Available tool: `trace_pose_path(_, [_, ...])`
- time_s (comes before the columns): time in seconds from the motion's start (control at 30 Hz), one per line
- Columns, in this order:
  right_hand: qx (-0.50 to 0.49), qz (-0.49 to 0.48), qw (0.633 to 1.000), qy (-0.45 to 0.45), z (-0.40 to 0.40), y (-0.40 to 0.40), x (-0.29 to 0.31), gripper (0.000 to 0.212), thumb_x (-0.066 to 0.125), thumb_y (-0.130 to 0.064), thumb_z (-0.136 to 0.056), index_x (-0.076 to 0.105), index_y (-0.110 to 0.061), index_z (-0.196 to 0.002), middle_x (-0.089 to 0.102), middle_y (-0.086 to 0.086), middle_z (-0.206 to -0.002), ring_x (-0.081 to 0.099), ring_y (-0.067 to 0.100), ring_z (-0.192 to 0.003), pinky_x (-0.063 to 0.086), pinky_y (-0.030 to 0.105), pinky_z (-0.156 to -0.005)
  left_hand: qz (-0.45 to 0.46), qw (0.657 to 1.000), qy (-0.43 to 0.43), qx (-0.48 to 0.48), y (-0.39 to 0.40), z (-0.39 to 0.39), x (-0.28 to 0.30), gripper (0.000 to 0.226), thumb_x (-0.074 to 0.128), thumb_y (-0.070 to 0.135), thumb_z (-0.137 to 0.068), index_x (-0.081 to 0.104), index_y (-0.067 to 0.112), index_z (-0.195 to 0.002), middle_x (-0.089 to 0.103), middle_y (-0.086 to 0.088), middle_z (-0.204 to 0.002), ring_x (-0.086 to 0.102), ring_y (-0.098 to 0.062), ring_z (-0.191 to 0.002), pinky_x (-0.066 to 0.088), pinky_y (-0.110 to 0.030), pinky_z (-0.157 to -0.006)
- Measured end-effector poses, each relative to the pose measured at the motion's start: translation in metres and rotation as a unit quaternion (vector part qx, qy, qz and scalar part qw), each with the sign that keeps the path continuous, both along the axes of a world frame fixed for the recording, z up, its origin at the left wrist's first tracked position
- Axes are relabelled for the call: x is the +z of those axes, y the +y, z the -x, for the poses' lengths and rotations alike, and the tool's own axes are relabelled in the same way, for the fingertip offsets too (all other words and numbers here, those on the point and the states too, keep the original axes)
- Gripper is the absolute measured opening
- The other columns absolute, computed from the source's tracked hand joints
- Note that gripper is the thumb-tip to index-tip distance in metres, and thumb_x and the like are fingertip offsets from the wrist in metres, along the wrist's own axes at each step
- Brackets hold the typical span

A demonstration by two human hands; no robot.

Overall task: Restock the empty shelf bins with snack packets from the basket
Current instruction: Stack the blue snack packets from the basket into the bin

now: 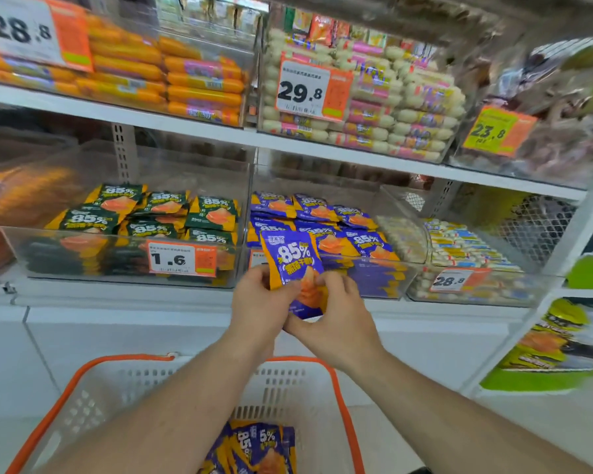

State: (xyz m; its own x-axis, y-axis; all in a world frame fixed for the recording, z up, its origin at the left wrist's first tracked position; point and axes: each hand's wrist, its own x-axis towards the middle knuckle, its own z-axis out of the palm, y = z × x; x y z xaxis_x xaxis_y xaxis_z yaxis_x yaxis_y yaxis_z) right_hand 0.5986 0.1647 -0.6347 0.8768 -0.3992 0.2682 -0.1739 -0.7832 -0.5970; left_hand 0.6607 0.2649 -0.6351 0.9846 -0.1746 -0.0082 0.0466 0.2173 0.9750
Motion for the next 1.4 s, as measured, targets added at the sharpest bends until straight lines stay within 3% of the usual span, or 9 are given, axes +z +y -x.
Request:
trace_pose_path(0.13, [-0.025,-0.028,0.998,-0.042,-0.008,-0.005,0.013,0.07,0.077,-0.063,-0.052,0.041,-0.034,-0.104,0.048,-0.016,-0.107,0.055,0.009,-0.103,0.052,0.037,-0.084,-0.017,0.999,-0.047,-0.006,-0.013,-0.006,0.024,0.02,0.079,0.009,-0.078,0.064,0.02,-0.084,0.072,0.009,-0.075,0.07,-0.01,-0.073,0.058,-0.031,-0.067])
trace_pose_path(0.33, [-0.019,-0.061,0.996,-0.058,-0.024,-0.022,0.024,0.068,0.079,-0.06,-0.047,0.045,-0.031,-0.098,0.053,-0.016,-0.102,0.056,0.006,-0.095,0.053,0.032,-0.08,-0.051,0.998,-0.031,-0.027,-0.03,-0.021,0.036,0.023,0.081,0.017,-0.077,0.064,0.018,-0.093,0.073,0.001,-0.092,0.071,-0.018,-0.088,0.06,-0.042,-0.078])
trace_pose_path(0.6, [-0.009,-0.102,0.993,-0.062,-0.04,-0.047,0.031,0.051,0.084,-0.04,-0.056,0.043,-0.027,-0.085,0.055,-0.009,-0.094,0.052,0.0,-0.08,0.035,0.013,-0.058,-0.03,0.991,0.047,-0.121,-0.052,-0.042,0.048,0.028,0.075,0.008,-0.081,0.061,0.007,-0.105,0.074,-0.01,-0.095,0.073,-0.029,-0.084,0.059,-0.041,-0.069])
trace_pose_path(0.7, [-0.048,-0.061,0.992,-0.103,-0.052,-0.059,0.04,0.048,0.078,-0.044,-0.056,0.046,-0.026,-0.087,0.055,-0.009,-0.092,0.053,0.013,-0.09,0.045,0.026,-0.072,-0.132,0.984,-0.087,-0.08,-0.054,-0.054,0.049,0.01,0.068,0.021,-0.087,0.062,0.013,-0.089,0.071,-0.004,-0.089,0.069,-0.022,-0.083,0.055,-0.034,-0.07])
trace_pose_path(0.73, [-0.064,-0.047,0.991,-0.105,-0.058,-0.067,0.046,0.049,0.077,-0.046,-0.057,0.047,-0.026,-0.09,0.054,-0.008,-0.095,0.053,0.014,-0.092,0.045,0.028,-0.075,-0.2,0.962,-0.18,-0.04,-0.054,-0.061,0.045,0.011,0.065,0.027,-0.088,0.062,0.017,-0.085,0.068,-0.001,-0.09,0.065,-0.017,-0.083,0.052,-0.031,-0.072])
trace_pose_path(0.8, [-0.089,-0.022,0.992,-0.087,-0.071,-0.086,0.056,0.053,0.075,-0.048,-0.059,0.046,-0.025,-0.097,0.05,-0.006,-0.101,0.05,0.015,-0.092,0.04,0.028,-0.076,-0.364,0.853,-0.369,0.069,-0.049,-0.079,0.035,0.015,0.059,0.036,-0.089,0.063,0.021,-0.09,0.065,0.002,-0.098,0.058,-0.015,-0.091,0.043,-0.036,-0.085])
trace_pose_path(0.9, [-0.124,0.017,0.991,-0.037,-0.094,-0.116,0.069,0.055,0.072,-0.051,-0.064,0.045,-0.023,-0.104,0.046,0.0,-0.109,0.049,0.021,-0.096,0.037,0.03,-0.078,-0.525,0.707,-0.464,0.096,-0.044,-0.1,0.021,0.029,0.047,0.044,-0.092,0.063,0.023,-0.104,0.062,0.004,-0.109,0.053,-0.018,-0.106,0.031,-0.04,-0.101])
trace_pose_path(1.17, [-0.222,0.073,0.969,0.077,-0.164,-0.165,0.062,0.092,0.067,-0.065,-0.067,0.041,-0.008,-0.135,0.052,0.02,-0.132,0.051,0.037,-0.12,0.047,0.04,-0.091,-0.635,0.684,-0.358,0.032,-0.052,-0.098,0.015,0.049,0.025,0.052,-0.099,0.057,0.02,-0.117,0.064,-0.003,-0.113,0.059,-0.023,-0.106,0.047,-0.037,-0.076])
trace_pose_path(1.4, [-0.194,0.054,0.968,0.147,-0.192,-0.181,0.048,0.086,0.064,-0.083,-0.058,0.059,-0.009,-0.1,0.06,0.02,-0.116,0.055,0.031,-0.089,0.042,0.032,-0.064,-0.627,0.692,-0.355,0.049,-0.054,-0.102,0.012,0.049,0.029,0.053,-0.097,0.055,0.02,-0.122,0.059,-0.001,-0.125,0.05,-0.02,-0.119,0.046,-0.036,-0.087])
